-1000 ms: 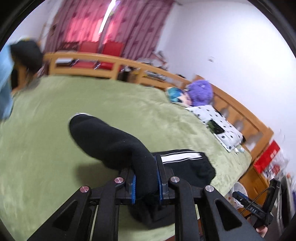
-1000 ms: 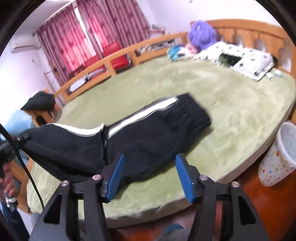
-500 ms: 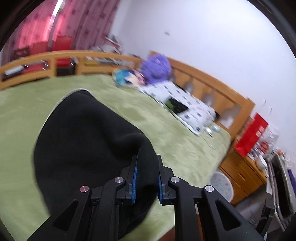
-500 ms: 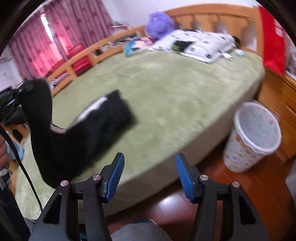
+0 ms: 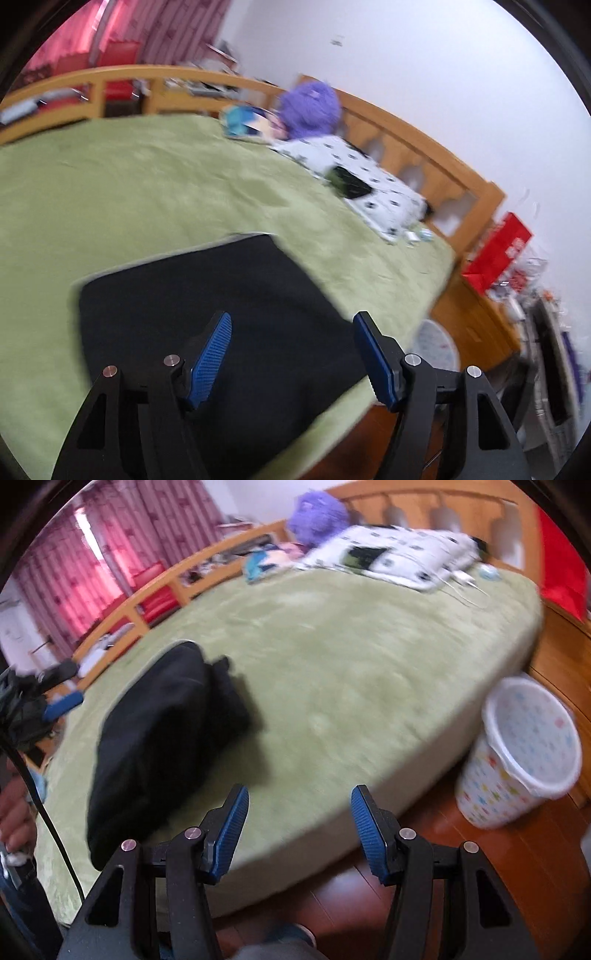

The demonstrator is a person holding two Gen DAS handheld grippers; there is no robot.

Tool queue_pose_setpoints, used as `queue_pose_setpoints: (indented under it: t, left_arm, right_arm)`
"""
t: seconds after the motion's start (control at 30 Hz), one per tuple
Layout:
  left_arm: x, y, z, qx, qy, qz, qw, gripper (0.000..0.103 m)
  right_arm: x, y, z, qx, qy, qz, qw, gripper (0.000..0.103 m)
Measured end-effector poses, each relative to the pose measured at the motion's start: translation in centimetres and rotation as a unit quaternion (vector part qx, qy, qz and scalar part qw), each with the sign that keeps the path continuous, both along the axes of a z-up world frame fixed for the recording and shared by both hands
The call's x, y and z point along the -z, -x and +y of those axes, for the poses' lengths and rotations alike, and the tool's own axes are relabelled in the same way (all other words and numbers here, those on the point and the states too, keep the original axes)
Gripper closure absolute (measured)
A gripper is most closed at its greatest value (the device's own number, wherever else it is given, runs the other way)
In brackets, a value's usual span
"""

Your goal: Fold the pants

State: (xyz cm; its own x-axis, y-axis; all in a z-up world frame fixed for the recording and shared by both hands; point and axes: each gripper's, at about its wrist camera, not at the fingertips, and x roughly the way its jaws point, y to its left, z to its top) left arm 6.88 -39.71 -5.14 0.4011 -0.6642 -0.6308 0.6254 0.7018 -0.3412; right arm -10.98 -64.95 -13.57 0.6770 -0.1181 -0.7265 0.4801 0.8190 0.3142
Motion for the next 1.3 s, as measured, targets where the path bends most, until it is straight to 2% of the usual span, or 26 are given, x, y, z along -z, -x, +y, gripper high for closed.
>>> queue_pose_setpoints:
  t: [0.17, 0.23, 0.3, 0.37, 0.43, 0.47, 0.53, 0.63, 0.7, 0.73, 0.8, 0.9, 0.97, 1.1, 1.3]
  left_arm:
    - [2.6, -0.5, 7.2, -0.078, -0.055, 0.010, 0.9954, 0.037]
    - [4.6, -0.6, 9.4, -0.101, -0.068, 0.035, 0.9920, 0.037]
    - [6.5, -0.8, 11.0, -0.114, -0.068, 0.065, 0.9890, 0.037]
    - [8.4, -0.7, 12.4, -0.125, -0.063, 0.093, 0.9858, 0.037]
    - [9.7, -0.6, 13.0, -0.119, -0.044, 0.111, 0.9857, 0.037]
    - [10.3, -0.6, 13.0, -0.113, -0.039, 0.119, 0.9857, 0.037]
    - [11.9, -1.0, 12.5, -0.106, -0.034, 0.143, 0.9834, 0.037]
    - [13.4, -1.4, 12.3, -0.101, -0.019, 0.162, 0.9815, 0.037]
    - [13.5, -1.9, 12.4, -0.101, -0.010, 0.153, 0.9829, 0.037]
    - [13.6, -2.3, 12.4, -0.104, -0.009, 0.150, 0.9832, 0.037]
    - [13.8, -3.3, 12.3, -0.103, -0.008, 0.155, 0.9825, 0.036]
    - [14.2, -4.8, 11.9, -0.094, 0.013, 0.173, 0.9803, 0.035]
    - [14.6, -5.6, 11.3, -0.087, 0.009, 0.179, 0.9800, 0.035]
    - [15.7, -6.9, 10.7, -0.083, 0.025, 0.200, 0.9759, 0.034]
    - [17.1, -8.0, 9.7, -0.082, 0.050, 0.220, 0.9707, 0.034]
  right_arm:
    - [-3.1, -5.5, 1.8, -0.063, 0.018, -0.075, 0.995, 0.045]
    - [-3.1, -7.9, 2.3, -0.089, 0.025, -0.087, 0.992, 0.044]
    - [-1.4, -10.4, 2.9, -0.106, 0.045, -0.044, 0.992, 0.044]
    - [1.6, -11.7, 2.9, -0.106, 0.065, 0.018, 0.992, 0.046]
    - [4.5, -11.8, 2.3, -0.104, 0.052, 0.052, 0.992, 0.045]
    - [6.1, -11.9, 1.7, -0.100, 0.028, 0.071, 0.992, 0.044]
    - [6.7, -11.6, 0.9, -0.098, 0.000, 0.072, 0.993, 0.040]
    - [4.4, -11.7, 0.7, -0.104, 0.031, 0.068, 0.992, 0.040]
    - [2.2, -11.5, 0.2, -0.092, 0.060, 0.034, 0.993, 0.040]
    - [1.2, -11.7, -0.2, -0.093, 0.064, 0.014, 0.994, 0.037]
    - [0.8, -13.2, -0.9, -0.110, 0.060, 0.005, 0.992, 0.030]
    - [2.2, -16.9, -1.6, -0.141, 0.047, 0.037, 0.988, 0.030]
    - [3.8, -18.7, -2.5, -0.152, 0.024, 0.061, 0.986, 0.030]
    - [5.8, -20.4, -3.3, -0.172, -0.012, 0.079, 0.982, 0.023]
    - [8.3, -22.2, -4.0, -0.190, -0.087, 0.076, 0.975, 0.022]
